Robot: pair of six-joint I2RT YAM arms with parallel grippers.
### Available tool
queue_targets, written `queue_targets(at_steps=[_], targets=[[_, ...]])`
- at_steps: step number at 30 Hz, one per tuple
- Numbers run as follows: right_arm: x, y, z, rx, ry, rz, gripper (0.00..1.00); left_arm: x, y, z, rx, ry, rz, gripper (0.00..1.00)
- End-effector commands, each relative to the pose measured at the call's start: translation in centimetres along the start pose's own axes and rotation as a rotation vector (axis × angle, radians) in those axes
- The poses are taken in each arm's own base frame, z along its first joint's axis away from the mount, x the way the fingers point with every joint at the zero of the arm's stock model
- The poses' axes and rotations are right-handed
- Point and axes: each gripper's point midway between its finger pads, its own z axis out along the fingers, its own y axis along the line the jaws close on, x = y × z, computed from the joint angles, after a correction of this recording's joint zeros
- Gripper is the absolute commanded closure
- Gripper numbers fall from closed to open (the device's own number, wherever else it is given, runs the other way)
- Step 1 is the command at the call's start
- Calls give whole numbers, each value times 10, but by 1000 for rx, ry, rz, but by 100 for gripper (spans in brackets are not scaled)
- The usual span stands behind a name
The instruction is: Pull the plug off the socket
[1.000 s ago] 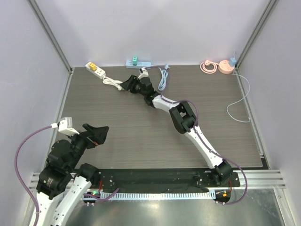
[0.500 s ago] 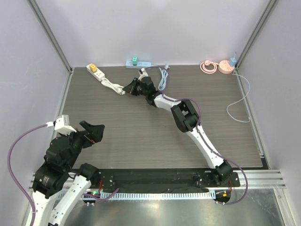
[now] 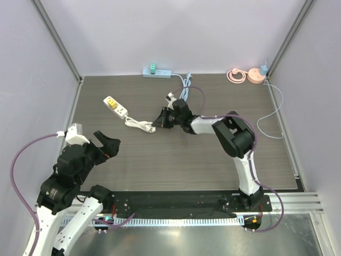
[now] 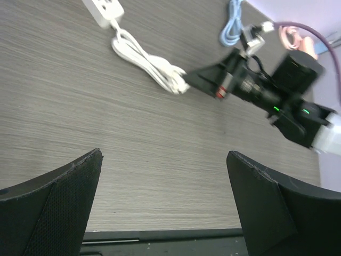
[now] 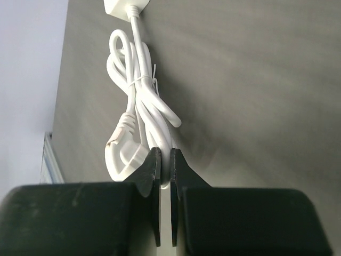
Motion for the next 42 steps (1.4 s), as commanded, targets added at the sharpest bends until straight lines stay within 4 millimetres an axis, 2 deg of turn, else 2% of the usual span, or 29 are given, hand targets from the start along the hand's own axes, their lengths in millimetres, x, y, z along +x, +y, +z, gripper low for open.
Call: queue_targets(at_steps=[1,2,4,5,7,8,13,15,16,17,18,20,21,22,25,26,27,28,30,32,34,39,40,42], targets=[[2,48,-39,-132,-23,-70,99,-8,1,10,-56,9,59,0],[18,49,-53,-129,-8,-74,99,-7,5,12,-83,24,96,0],[32,50,-64,-126,2,-92,99,-8,4,18,-113,60,133,0],[43,50,-76,-118,11,-101,99,0,8,28,-163,122,161,1],[60,56,-83,-128,32,-126,99,-2,9,35,-209,150,169,1],[73,60,-89,-133,42,-134,99,5,11,45,-245,198,188,1],[102,72,-101,-135,54,-158,96,9,5,73,-264,236,216,1],[108,70,-104,-125,54,-162,89,6,10,83,-313,229,239,1],[112,71,-104,-123,62,-164,82,3,17,84,-350,231,271,2],[114,70,-104,-121,71,-169,78,-6,28,85,-428,207,307,2],[119,68,-104,-111,99,-172,70,-14,30,91,-474,210,336,2],[119,68,-105,-101,113,-200,64,-18,42,91,-558,233,385,2],[121,64,-107,-78,130,-206,60,-23,42,93,-575,224,386,1],[115,67,-108,-74,117,-242,58,-23,44,97,-590,227,373,0],[113,64,-112,-29,144,-270,48,-16,51,105,-587,238,312,0],[104,73,-114,-41,129,-296,45,-15,54,106,-590,240,284,0],[104,73,-116,-33,139,-302,40,-8,55,109,-565,274,251,0],[94,80,-116,-37,121,-319,39,-7,70,112,-594,287,201,0],[89,82,-116,-22,125,-357,35,1,81,116,-584,332,135,1],[77,89,-111,-21,104,-385,35,6,93,120,-568,347,45,0],[77,88,-103,-23,109,-381,35,2,97,126,-554,312,-16,3],[84,84,-87,-64,112,-372,35,14,105,136,-572,313,-88,6],[86,78,-84,-50,117,-392,35,7,113,140,-586,282,-134,9],[85,71,-83,-24,107,-411,35,13,115,146,-576,288,-172,10]])
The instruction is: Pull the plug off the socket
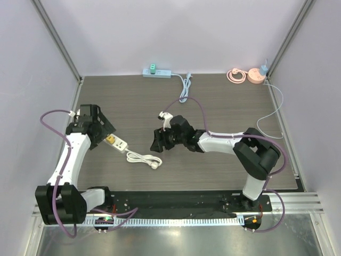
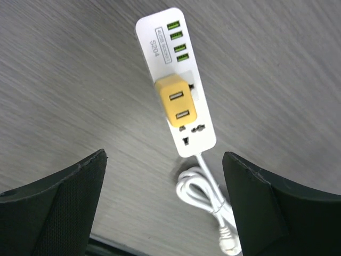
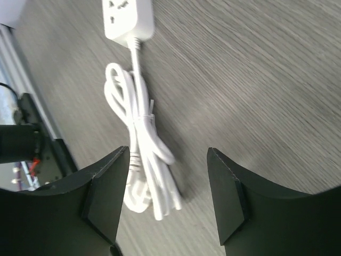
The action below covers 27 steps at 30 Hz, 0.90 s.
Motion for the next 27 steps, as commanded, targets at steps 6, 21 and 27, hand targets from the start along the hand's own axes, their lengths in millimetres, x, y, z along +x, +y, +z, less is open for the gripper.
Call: queue_targets(at_steps=[6,21,27], targets=[[-6,-14,3,29,-108,-92,35,-18,-24,29,79,-26,-163,12],[6,-17,3,23,-110,-53,35,-18,-8,58,-3,-64,-187,29],[10,-19,6,36,-103,-64,35,-22,-12,62,25,-24,-165,37]])
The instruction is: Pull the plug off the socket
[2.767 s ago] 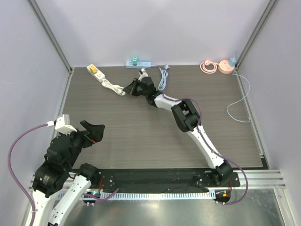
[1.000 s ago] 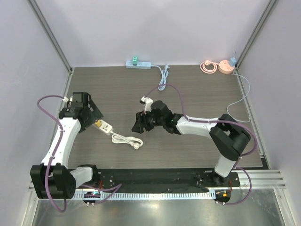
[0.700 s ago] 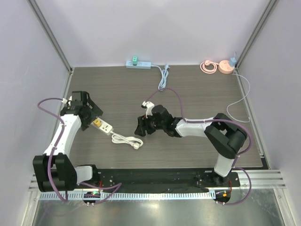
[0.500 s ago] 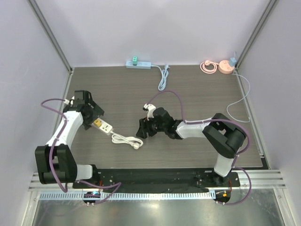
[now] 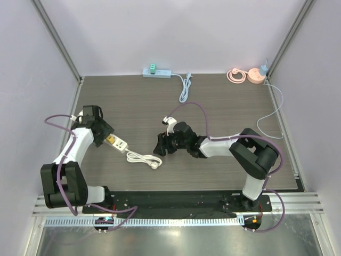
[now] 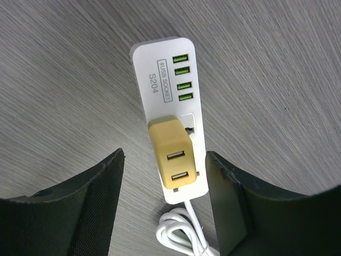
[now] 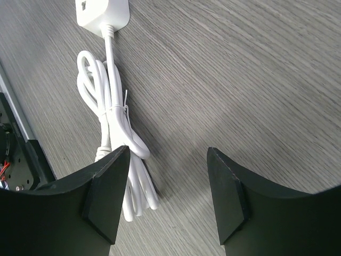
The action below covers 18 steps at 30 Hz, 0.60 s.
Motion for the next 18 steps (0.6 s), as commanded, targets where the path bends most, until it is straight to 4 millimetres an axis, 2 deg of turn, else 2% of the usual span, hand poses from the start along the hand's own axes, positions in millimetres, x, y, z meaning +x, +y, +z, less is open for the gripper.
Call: queue_targets(at_steps=[1,13,18], targets=[[-17,6,-1,-3,-69,-44,35,-15,-14,-1,53,-31,14,37],[-10,7,6,6,-45,-60,35,-4,-19,6,87,23,25,38],[-9,12,6,-4,-45,-73,35,-1,-20,9,92,41,37,46]])
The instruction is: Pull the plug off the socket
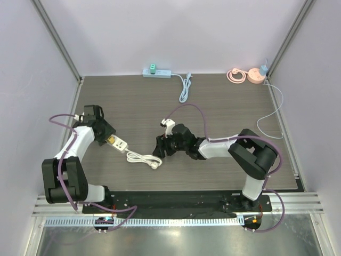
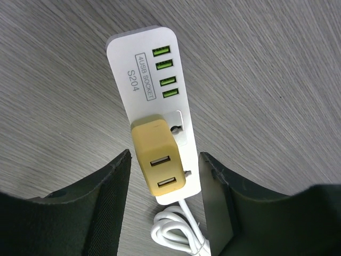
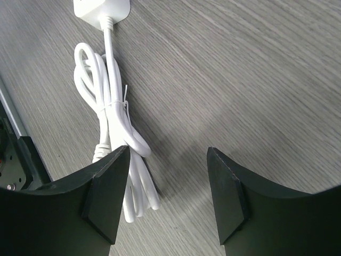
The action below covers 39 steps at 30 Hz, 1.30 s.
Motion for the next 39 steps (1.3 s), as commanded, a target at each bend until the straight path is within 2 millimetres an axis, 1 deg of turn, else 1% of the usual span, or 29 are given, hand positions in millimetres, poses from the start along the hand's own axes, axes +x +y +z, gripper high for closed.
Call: queue_targets(at_steps=[1,11,14,19,20,21,22,23,24,25,27,30,33,34,36,37,39], targets=[[-16,8,3,-12,-55,-44,35,-11,-10,0,42,-21,17,46],[-17,6,1,0,-57,-44,35,-9,-5,1,13,-16,31,46],[-18,10,1,-10,-58,-43,35,-7,-11,2,42,5,45,47],[-21,3,-1,24,-71,-46,34,1,-21,3,105,51,77,54],[-20,2,-2,33,-66,-46,33,1,-22,4,112,54,81,58],[-21,1,-2,41,-68,-47,33,2,-23,4,119,61,92,67],[-23,2,-4,41,-74,-53,32,3,-26,3,134,68,97,74],[-25,2,-5,43,-78,-55,31,4,-30,1,152,76,105,90],[-24,1,-6,49,-80,-54,30,5,-32,1,166,85,122,98],[-28,3,-8,47,-90,-62,29,5,-34,0,178,90,127,100],[-28,1,-9,56,-92,-68,24,8,-38,-1,197,99,146,100],[-30,3,-11,51,-96,-74,23,16,-49,-4,234,119,189,100],[-31,8,-12,25,-95,-77,23,27,-63,-9,281,145,267,100],[-32,10,-12,18,-100,-78,23,39,-72,-11,299,162,311,100],[-33,12,-14,6,-107,-66,22,48,-79,-14,318,175,354,100],[-34,15,-14,-7,-108,-60,22,58,-86,-17,335,191,393,100],[-34,18,-15,-20,-109,-42,22,70,-92,-19,354,219,450,100]])
